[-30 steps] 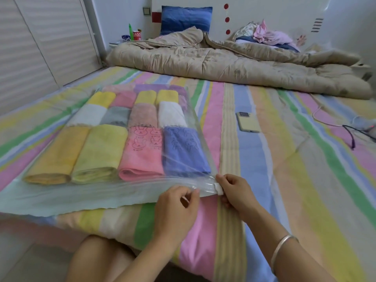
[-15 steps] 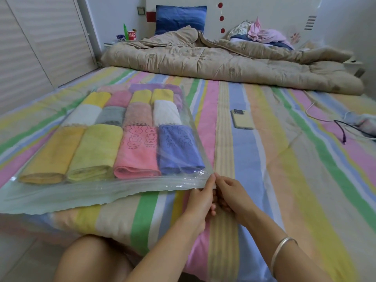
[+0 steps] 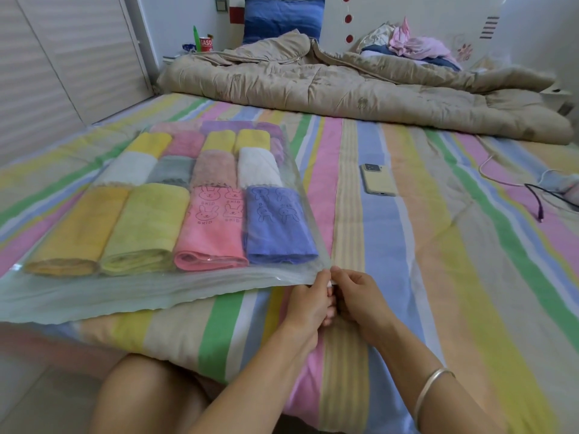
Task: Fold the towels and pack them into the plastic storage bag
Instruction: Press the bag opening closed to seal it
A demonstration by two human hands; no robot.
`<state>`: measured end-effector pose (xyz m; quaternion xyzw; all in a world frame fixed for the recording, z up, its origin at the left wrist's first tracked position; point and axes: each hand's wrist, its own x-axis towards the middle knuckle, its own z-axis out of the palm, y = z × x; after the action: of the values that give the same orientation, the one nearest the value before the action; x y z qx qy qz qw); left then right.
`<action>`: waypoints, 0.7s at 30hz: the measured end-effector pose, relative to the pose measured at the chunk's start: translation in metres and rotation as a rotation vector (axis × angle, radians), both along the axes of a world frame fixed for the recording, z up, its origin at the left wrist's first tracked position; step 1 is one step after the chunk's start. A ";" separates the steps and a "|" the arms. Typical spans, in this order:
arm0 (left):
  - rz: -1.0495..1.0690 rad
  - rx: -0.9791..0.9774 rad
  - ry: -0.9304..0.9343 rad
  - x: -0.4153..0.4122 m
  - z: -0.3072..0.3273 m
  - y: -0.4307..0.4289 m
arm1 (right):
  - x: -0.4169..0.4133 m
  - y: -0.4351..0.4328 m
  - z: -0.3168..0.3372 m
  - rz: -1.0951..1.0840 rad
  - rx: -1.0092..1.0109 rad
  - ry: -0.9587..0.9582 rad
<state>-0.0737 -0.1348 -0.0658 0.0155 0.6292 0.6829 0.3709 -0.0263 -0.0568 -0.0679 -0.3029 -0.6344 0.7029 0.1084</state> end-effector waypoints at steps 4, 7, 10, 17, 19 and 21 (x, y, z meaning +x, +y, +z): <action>0.017 0.025 -0.010 -0.011 0.003 -0.014 | -0.002 0.006 -0.004 -0.036 0.080 -0.021; 0.045 0.004 0.030 -0.023 0.001 -0.035 | -0.003 0.009 -0.011 -0.048 0.036 -0.023; 0.072 -0.008 0.042 -0.032 0.001 -0.054 | -0.003 0.009 -0.012 -0.041 -0.001 -0.007; 0.085 -0.020 0.037 -0.032 -0.005 -0.062 | -0.004 -0.010 -0.008 -0.262 0.042 -0.088; 0.086 -0.010 0.028 -0.030 -0.002 -0.061 | -0.009 -0.031 -0.003 -0.292 -0.067 -0.080; 0.091 -0.023 0.043 -0.028 0.002 -0.062 | -0.020 -0.058 0.000 -0.176 -0.113 -0.110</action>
<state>-0.1014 -0.1968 -0.0635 -0.0028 0.6448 0.6914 0.3260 -0.0462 -0.1148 -0.0680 -0.4014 -0.5696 0.7076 0.1176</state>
